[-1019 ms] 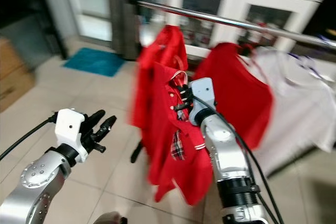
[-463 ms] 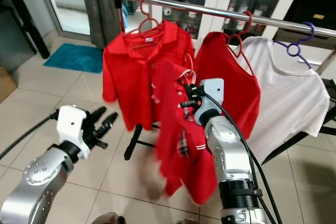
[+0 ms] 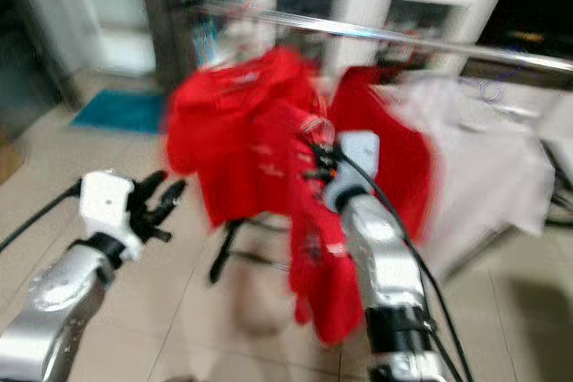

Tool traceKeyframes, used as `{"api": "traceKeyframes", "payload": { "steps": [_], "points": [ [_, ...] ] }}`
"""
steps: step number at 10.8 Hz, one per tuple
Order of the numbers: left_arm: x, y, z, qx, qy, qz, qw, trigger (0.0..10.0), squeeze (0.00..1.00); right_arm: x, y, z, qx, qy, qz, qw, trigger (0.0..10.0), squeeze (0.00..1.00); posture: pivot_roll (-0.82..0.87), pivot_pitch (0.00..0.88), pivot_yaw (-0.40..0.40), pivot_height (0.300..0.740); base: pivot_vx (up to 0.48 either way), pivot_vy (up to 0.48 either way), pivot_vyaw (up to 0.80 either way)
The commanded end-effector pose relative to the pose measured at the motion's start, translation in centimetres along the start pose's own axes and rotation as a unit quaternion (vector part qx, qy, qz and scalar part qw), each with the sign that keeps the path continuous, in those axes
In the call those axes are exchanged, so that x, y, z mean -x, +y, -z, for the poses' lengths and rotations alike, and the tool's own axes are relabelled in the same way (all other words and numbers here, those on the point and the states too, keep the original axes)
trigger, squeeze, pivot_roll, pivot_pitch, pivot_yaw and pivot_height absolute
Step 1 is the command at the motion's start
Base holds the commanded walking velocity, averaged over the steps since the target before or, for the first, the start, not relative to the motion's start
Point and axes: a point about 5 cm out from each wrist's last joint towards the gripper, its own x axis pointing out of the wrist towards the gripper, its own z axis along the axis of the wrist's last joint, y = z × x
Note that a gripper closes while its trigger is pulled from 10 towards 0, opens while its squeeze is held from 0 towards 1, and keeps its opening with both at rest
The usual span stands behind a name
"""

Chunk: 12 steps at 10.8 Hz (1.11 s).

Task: Hang hanger

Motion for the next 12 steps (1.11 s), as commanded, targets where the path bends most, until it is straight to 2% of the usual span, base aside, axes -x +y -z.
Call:
{"api": "traceKeyframes", "payload": {
  "steps": [1,2,5,8,12],
  "points": [
    [-0.1,-0.5,-0.3,-0.003,-0.009,0.009,1.000,10.0,0.00,0.1,-0.5,-1.5,0.011,-0.031,0.007,0.999,10.0,0.00,0.09,0.008,-0.023,0.740,0.405,0.000,-0.80],
    [-0.1,-0.5,-0.3,-0.004,-0.008,0.011,1.000,10.0,0.00,0.1,-0.5,-1.5,0.014,-0.032,0.005,0.999,10.0,0.00,0.09,0.002,-0.024,0.740,0.405,0.000,-0.51],
    [0.2,-0.5,-0.1,-0.006,-0.005,0.016,1.000,10.0,0.00,-0.2,0.1,-1.8,0.027,-0.038,-0.006,0.999,10.0,0.00,0.09,0.000,-0.025,0.740,0.409,0.000,0.00],
    [0.7,-0.9,0.2,-0.005,0.002,0.027,1.000,10.0,0.00,0.7,3.5,-1.6,0.003,-0.034,-0.147,0.989,10.0,0.00,0.10,0.005,-0.027,0.740,0.366,0.000,0.00],
    [1.1,-1.0,0.0,0.000,-0.002,0.037,0.999,10.0,0.00,0.3,4.1,-2.8,0.007,-0.054,-0.155,0.986,10.0,0.00,0.11,0.013,-0.030,0.740,0.282,0.000,0.00]
  ]
}}
